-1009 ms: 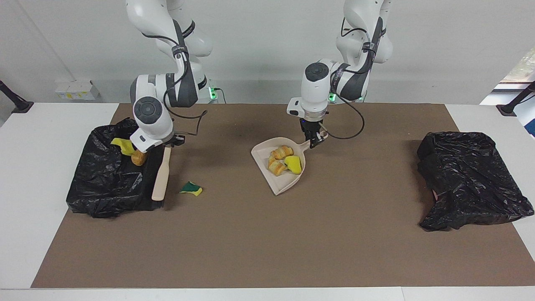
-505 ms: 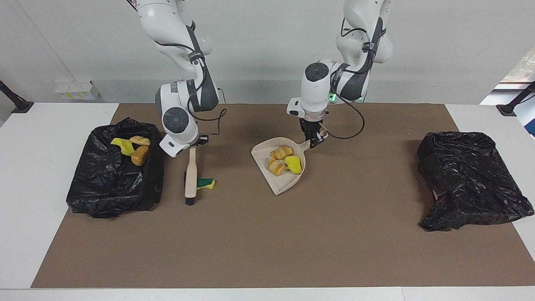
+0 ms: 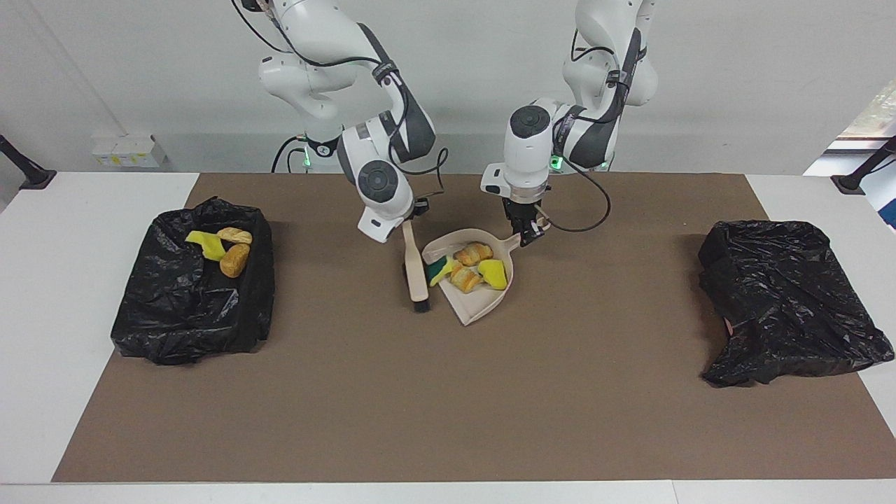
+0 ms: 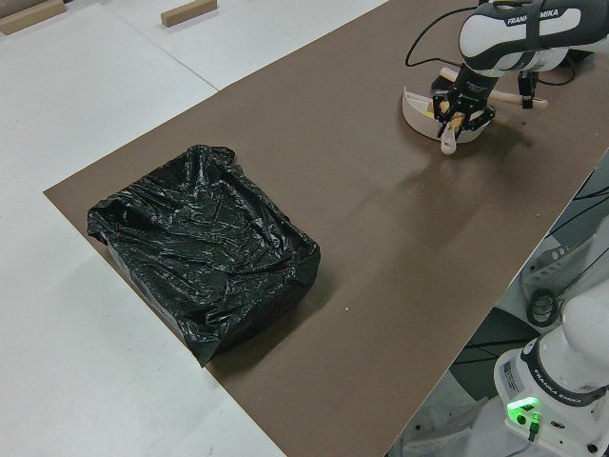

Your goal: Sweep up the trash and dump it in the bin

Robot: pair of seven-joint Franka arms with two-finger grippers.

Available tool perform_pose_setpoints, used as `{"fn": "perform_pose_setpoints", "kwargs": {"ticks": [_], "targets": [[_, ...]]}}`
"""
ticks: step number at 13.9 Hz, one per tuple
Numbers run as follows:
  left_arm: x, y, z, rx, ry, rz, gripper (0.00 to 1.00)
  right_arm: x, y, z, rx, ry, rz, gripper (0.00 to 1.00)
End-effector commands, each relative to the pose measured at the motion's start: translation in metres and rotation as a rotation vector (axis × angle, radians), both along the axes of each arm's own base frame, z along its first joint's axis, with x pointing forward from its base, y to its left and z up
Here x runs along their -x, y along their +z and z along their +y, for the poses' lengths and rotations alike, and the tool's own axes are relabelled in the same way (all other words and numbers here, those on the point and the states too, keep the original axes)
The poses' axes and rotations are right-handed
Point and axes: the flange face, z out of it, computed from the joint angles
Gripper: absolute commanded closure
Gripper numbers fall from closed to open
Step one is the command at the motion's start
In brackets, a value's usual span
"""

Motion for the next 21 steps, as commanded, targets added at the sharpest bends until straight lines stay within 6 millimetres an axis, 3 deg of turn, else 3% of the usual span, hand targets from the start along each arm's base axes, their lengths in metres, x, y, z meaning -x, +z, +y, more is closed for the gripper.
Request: {"fn": "perform_pose_setpoints", "kwargs": {"ticks": [1, 6, 9, 12, 14, 15, 17, 18, 21], "targets": [[0.005, 0.0, 0.001, -0.009, -0.061, 0.01, 1.0, -0.005, 0.014, 0.006, -0.052, 0.005, 0.012, 1.0], [-0.011, 0.0, 0.011, 0.022, -0.137, -0.018, 1.0, -0.011, 0.083, -0.015, -0.052, 0.001, -0.015, 1.0], [-0.03, -0.002, 0.025, 0.051, -0.11, -0.027, 1.0, -0.002, 0.106, -0.018, -0.027, -0.023, -0.03, 1.0], [-0.078, 0.009, 0.047, 0.075, -0.168, 0.039, 1.0, 0.016, 0.102, -0.014, 0.044, -0.125, -0.042, 1.0], [-0.108, 0.022, 0.074, 0.076, -0.175, 0.061, 1.0, 0.034, 0.096, -0.009, 0.051, -0.159, -0.077, 1.0], [-0.115, 0.029, 0.083, 0.079, -0.198, 0.063, 1.0, 0.051, 0.094, 0.006, 0.06, -0.136, -0.085, 1.0], [-0.137, 0.045, 0.122, 0.082, -0.198, 0.057, 1.0, 0.066, 0.081, 0.022, 0.092, -0.154, -0.082, 1.0], [-0.145, 0.055, 0.135, 0.088, -0.214, 0.05, 1.0, 0.075, 0.074, 0.042, 0.08, -0.148, -0.114, 1.0], [-0.168, 0.079, 0.188, 0.093, -0.225, 0.047, 1.0, 0.08, 0.063, 0.073, 0.021, -0.271, -0.095, 1.0]]}}
